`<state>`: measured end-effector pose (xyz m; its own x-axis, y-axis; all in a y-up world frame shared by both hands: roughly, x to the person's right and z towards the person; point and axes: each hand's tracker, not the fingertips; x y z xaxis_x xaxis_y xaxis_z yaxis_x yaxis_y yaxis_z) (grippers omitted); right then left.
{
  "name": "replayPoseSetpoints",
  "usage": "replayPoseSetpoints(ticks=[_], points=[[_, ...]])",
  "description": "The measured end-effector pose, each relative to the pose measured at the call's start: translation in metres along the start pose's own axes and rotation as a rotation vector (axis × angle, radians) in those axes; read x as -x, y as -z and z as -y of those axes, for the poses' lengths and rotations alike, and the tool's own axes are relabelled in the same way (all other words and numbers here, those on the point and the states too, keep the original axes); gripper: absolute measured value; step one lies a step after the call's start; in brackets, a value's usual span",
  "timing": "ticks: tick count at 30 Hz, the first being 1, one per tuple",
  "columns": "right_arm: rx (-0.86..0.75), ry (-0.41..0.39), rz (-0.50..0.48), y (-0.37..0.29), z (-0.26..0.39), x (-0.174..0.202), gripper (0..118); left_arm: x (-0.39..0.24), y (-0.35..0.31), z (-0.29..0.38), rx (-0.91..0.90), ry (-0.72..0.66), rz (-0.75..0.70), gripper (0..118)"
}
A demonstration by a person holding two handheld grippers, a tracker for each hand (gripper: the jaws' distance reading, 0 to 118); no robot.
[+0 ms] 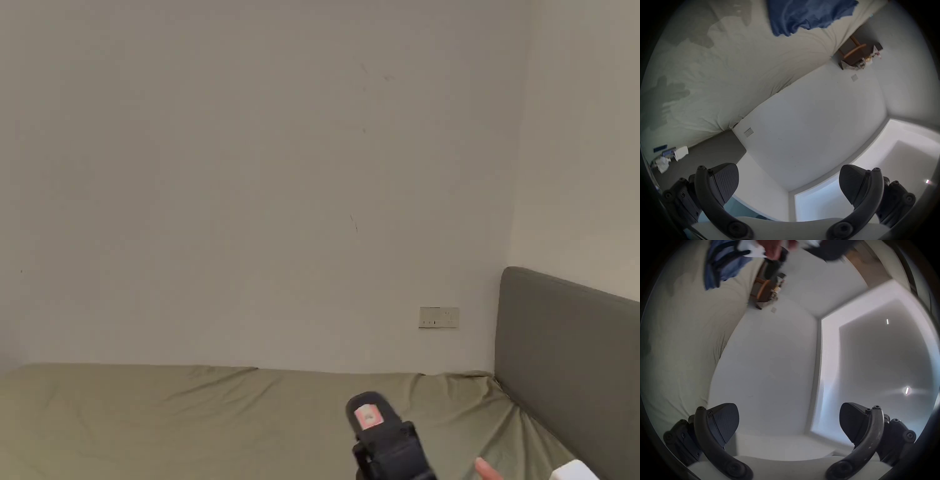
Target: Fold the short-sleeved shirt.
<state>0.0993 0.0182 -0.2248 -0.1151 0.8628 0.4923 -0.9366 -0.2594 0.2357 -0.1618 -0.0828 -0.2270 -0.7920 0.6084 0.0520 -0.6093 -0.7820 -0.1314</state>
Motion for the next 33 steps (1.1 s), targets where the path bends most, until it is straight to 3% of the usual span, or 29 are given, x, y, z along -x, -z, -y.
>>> replayPoseSetpoints(ticks=[3, 5, 7, 9, 10, 11, 13, 15, 16, 17, 19, 21, 26, 30, 33], points=[[0.207, 0.429, -0.121, 0.017, 0.008, -0.018, 118, -0.029, 0.014, 0.023, 0.084, 0.326, -0.086, 118], [0.333, 0.8, -0.202, 0.028, 0.025, -0.03, 118, -0.049, 0.023, 0.05, 0.138, 0.624, -0.119, 118], [0.47, 1.221, -0.255, 0.034, 0.048, -0.038, 118, -0.071, 0.031, 0.082, 0.194, 0.968, -0.11, 118], [0.595, 1.611, -0.243, 0.034, 0.076, -0.035, 118, -0.083, 0.029, 0.125, 0.161, 1.403, -0.089, 118], [0.647, 1.73, -0.206, 0.031, 0.086, -0.03, 118, -0.085, 0.029, 0.146, 0.131, 1.643, -0.089, 118], [0.665, 1.832, -0.147, -0.001, 0.136, -0.036, 118, -0.08, 0.027, 0.165, 0.068, 1.904, -0.108, 118], [0.776, 1.96, -0.026, -0.018, 0.152, -0.026, 118, -0.06, 0.027, 0.188, -0.143, 2.351, -0.141, 118], [0.873, 2.043, 0.045, -0.037, 0.158, -0.021, 118, -0.045, 0.026, 0.187, -0.282, 2.596, -0.159, 118], [0.878, 2.062, 0.081, -0.045, 0.162, -0.017, 118, -0.04, 0.025, 0.183, -0.278, 2.645, -0.182, 118], [0.885, 2.027, 0.099, -0.05, 0.164, -0.014, 118, -0.038, 0.023, 0.18, -0.229, 2.654, -0.211, 118], [0.883, 1.862, 0.046, -0.051, 0.162, -0.017, 118, -0.043, 0.023, 0.167, -0.098, 2.527, -0.261, 118], [0.869, 1.774, 0.068, -0.05, 0.161, -0.021, 118, -0.039, 0.022, 0.163, -0.072, 2.479, -0.242, 118], [0.829, 1.827, 0.033, -0.044, 0.159, -0.027, 118, -0.041, 0.025, 0.162, -0.133, 2.545, -0.237, 118], [0.842, 1.776, 0.032, -0.042, 0.153, -0.026, 118, -0.047, 0.025, 0.162, -0.086, 2.487, -0.24, 118], [0.84, 1.806, 0.029, -0.042, 0.154, -0.024, 118, -0.05, 0.026, 0.159, -0.093, 2.497, -0.246, 118]])
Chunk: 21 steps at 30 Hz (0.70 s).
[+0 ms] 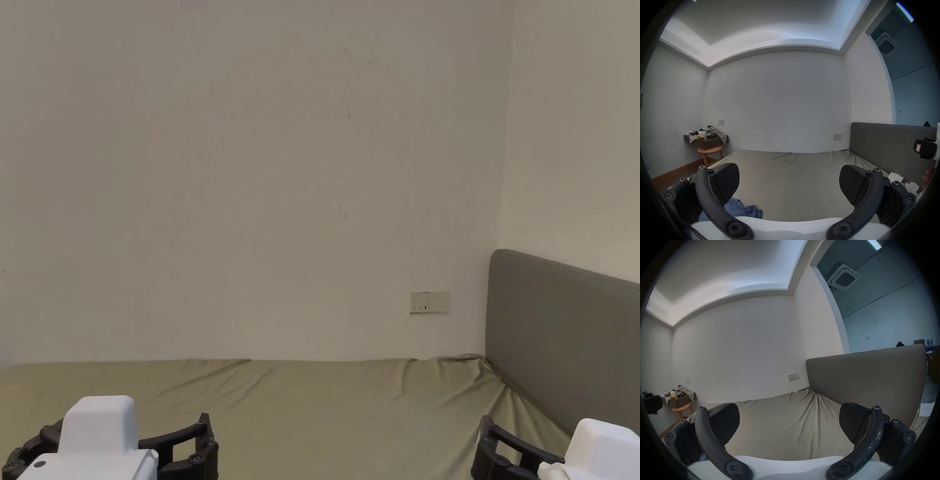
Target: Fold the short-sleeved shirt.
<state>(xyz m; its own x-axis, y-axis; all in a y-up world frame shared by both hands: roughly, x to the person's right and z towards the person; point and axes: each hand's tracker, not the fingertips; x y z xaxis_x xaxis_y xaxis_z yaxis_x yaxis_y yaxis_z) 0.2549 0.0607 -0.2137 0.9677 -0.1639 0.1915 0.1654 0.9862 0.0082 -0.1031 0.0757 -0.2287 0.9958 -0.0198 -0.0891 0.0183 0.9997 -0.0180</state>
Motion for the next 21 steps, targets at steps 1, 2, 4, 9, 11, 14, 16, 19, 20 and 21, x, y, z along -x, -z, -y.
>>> replayPoseSetpoints(ticks=[1, 2, 4, 9, 11, 14, 16, 19, 20, 21], points=[[0.007, 0.008, -0.003, 0.0, 0.0, 0.0, 118, -0.002, -0.001, -0.001, 0.0, 0.002, -0.003, 118], [0.009, 0.008, -0.002, 0.001, 0.0, -0.002, 118, 0.0, -0.001, -0.002, 0.001, 0.002, -0.001, 118], [0.01, 0.0, 0.003, 0.002, 0.0, 0.0, 118, 0.004, -0.001, -0.004, 0.0, -0.022, 0.015, 118], [-0.023, -0.07, 0.022, -0.001, -0.002, 0.006, 118, 0.008, -0.003, -0.006, -0.024, -0.153, 0.033, 118], [-0.051, -0.15, 0.042, -0.003, -0.006, 0.013, 118, 0.019, -0.004, -0.006, -0.025, -0.325, 0.101, 118], [-0.206, -0.492, 0.073, -0.016, -0.009, 0.044, 118, 0.049, 0.001, 0.005, 0.014, -0.96, 0.299, 118], [-0.373, -0.916, 0.06, -0.029, 0.0, 0.077, 118, 0.068, 0.014, 0.033, 0.073, -1.422, 0.353, 118], [-0.807, -1.773, 0.041, -0.044, 0.062, 0.109, 118, 0.079, 0.033, 0.096, 0.267, -2.079, 0.374, 118], [-0.975, -2.011, 0.06, -0.044, 0.086, 0.108, 118, 0.077, 0.035, 0.119, 0.308, -2.292, 0.386, 118], [-1.125, -2.182, -0.02, -0.046, 0.104, 0.102, 118, 0.069, 0.036, 0.142, 0.281, -2.533, 0.406, 118]])
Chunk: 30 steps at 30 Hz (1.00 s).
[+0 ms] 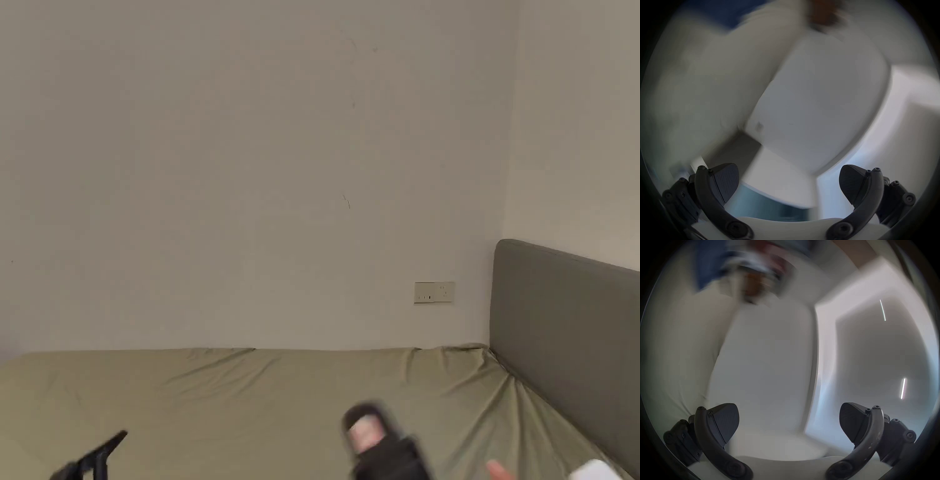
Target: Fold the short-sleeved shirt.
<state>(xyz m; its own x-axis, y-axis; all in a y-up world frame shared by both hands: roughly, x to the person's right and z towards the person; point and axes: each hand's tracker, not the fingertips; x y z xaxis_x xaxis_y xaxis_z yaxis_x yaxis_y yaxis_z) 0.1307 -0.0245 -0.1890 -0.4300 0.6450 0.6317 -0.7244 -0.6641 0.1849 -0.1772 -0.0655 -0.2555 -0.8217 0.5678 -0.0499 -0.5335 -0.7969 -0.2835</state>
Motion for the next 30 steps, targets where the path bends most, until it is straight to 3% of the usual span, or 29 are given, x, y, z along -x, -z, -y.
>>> replayPoseSetpoints(ticks=[1, 2, 3, 4, 5, 6, 7, 9, 10, 11, 12, 13, 14, 15, 16, 17, 18, 19, 22, 24, 25, 27, 28, 29, 30], points=[[-0.118, 0.065, -0.037, -0.006, -0.008, 0.001, 118, 0.013, -0.005, -0.008, -0.025, -0.125, 0.026, 118], [-0.182, 0.193, -0.127, -0.012, -0.012, 0.0, 118, 0.02, -0.011, -0.009, -0.085, -0.129, 0.068, 118], [-0.196, 0.334, -0.239, -0.008, -0.015, -0.006, 118, 0.02, -0.016, -0.009, -0.14, 0.001, 0.037, 118], [-0.176, 0.415, -0.271, -0.007, -0.009, -0.007, 118, 0.021, -0.019, -0.005, -0.172, 0.11, -0.007, 118], [-0.119, 0.465, -0.255, -0.003, -0.006, -0.004, 118, 0.018, -0.018, -0.004, -0.18, 0.173, -0.057, 118], [-0.008, 0.582, -0.227, -0.001, 0.006, -0.006, 118, 0.012, -0.014, -0.001, -0.157, 0.205, -0.114, 118], [0.115, 0.794, -0.237, 0.008, 0.022, -0.012, 118, 0.003, -0.007, 0.004, -0.109, 0.282, -0.164, 118], [0.487, 1.474, -0.22, 0.025, 0.071, -0.025, 118, -0.025, 0.009, 0.038, -0.008, 0.722, -0.174, 118], [0.658, 1.812, -0.151, 0.024, 0.105, -0.023, 118, -0.041, 0.013, 0.066, 0.018, 1.031, -0.174, 118], [0.814, 2.1, -0.051, 0.016, 0.135, -0.015, 118, -0.051, 0.013, 0.097, -0.004, 1.367, -0.189, 118], [0.956, 2.406, 0.066, 0.003, 0.161, -0.003, 118, -0.056, 0.011, 0.135, -0.084, 1.791, -0.177, 118], [0.999, 2.641, 0.156, -0.012, 0.182, 0.022, 118, -0.046, 0.008, 0.163, -0.213, 2.184, -0.162, 118], [1.001, 2.721, 0.213, -0.023, 0.191, 0.033, 118, -0.034, 0.007, 0.176, -0.304, 2.453, -0.154, 118], [1.02, 2.67, 0.255, -0.032, 0.196, 0.038, 118, -0.025, 0.009, 0.187, -0.41, 2.653, -0.176, 118], [1.056, 2.555, 0.268, -0.038, 0.2, 0.039, 118, -0.019, 0.01, 0.193, -0.5, 2.74, -0.2, 118], [1.106, 2.386, 0.281, -0.045, 0.195, 0.03, 118, -0.017, 0.01, 0.197, -0.536, 2.792, -0.201, 118], [1.131, 2.257, 0.284, -0.047, 0.194, 0.028, 118, -0.015, 0.01, 0.2, -0.499, 2.745, -0.17, 118], [1.116, 2.206, 0.268, -0.05, 0.194, 0.028, 118, -0.017, 0.009, 0.202, -0.447, 2.686, -0.159, 118], [1.091, 2.265, 0.231, -0.049, 0.19, 0.022, 118, -0.027, 0.015, 0.193, -0.251, 2.435, -0.204, 118], [1.078, 2.314, 0.17, -0.048, 0.19, 0.02, 118, -0.024, 0.016, 0.187, -0.296, 2.44, -0.206, 104], [1.084, 2.312, 0.131, -0.046, 0.189, 0.018, 110, -0.018, 0.015, 0.186, -0.345, 2.472, -0.217, 78], [1.064, 2.271, 0.064, -0.044, 0.183, 0.015, 69, -0.011, 0.014, 0.184, -0.375, 2.534, -0.252, 26], [1.056, 2.248, 0.081, -0.043, 0.178, 0.014, 56, -0.01, 0.014, 0.182, -0.359, 2.528, -0.285, 19], [1.059, 2.21, 0.102, -0.042, 0.174, 0.012, 56, -0.011, 0.015, 0.179, -0.339, 2.504, -0.288, 19], [1.108, 2.142, 0.1, -0.038, 0.169, 0.011, 11, -0.011, 0.014, 0.175, -0.317, 2.464, -0.289, 5]])
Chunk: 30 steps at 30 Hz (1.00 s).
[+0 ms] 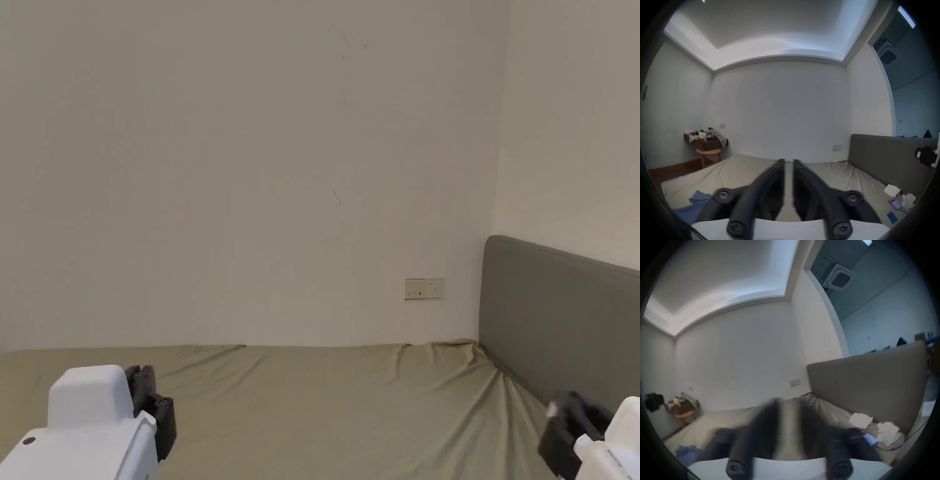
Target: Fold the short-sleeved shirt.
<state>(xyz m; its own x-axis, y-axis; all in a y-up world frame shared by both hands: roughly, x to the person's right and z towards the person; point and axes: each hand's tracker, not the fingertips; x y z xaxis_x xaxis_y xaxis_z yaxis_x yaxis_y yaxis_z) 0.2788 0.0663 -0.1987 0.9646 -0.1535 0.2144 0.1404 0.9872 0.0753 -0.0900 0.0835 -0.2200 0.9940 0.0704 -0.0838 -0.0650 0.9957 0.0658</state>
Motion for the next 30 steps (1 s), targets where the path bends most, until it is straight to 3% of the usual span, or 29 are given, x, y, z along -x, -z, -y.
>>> replayPoseSetpoints(ticks=[1, 3, 9, 12, 19, 30], points=[[0.004, -0.029, 0.048, -0.003, 0.004, 0.004, 0, 0.005, -0.002, 0.003, -0.003, -0.043, 0.035, 1], [-0.001, 0.001, -0.05, -0.002, 0.007, 0.002, 0, 0.008, -0.003, 0.005, -0.003, -0.083, 0.009, 0], [0.001, 0.018, -0.044, -0.003, 0.011, 0.004, 0, 0.013, 0.001, 0.008, 0.036, -0.031, 0.02, 0], [0.014, 0.065, -0.046, -0.001, 0.01, -0.004, 0, 0.011, 0.0, 0.008, 0.037, -0.012, 0.026, 0], [0.0, -0.003, -0.033, -0.008, 0.009, -0.002, 0, 0.005, 0.001, 0.008, 0.044, 0.003, 0.063, 0], [-0.019, -0.001, -0.02, -0.012, 0.005, -0.009, 0, -0.002, 0.002, 0.007, 0.041, 0.004, 0.099, 0]])
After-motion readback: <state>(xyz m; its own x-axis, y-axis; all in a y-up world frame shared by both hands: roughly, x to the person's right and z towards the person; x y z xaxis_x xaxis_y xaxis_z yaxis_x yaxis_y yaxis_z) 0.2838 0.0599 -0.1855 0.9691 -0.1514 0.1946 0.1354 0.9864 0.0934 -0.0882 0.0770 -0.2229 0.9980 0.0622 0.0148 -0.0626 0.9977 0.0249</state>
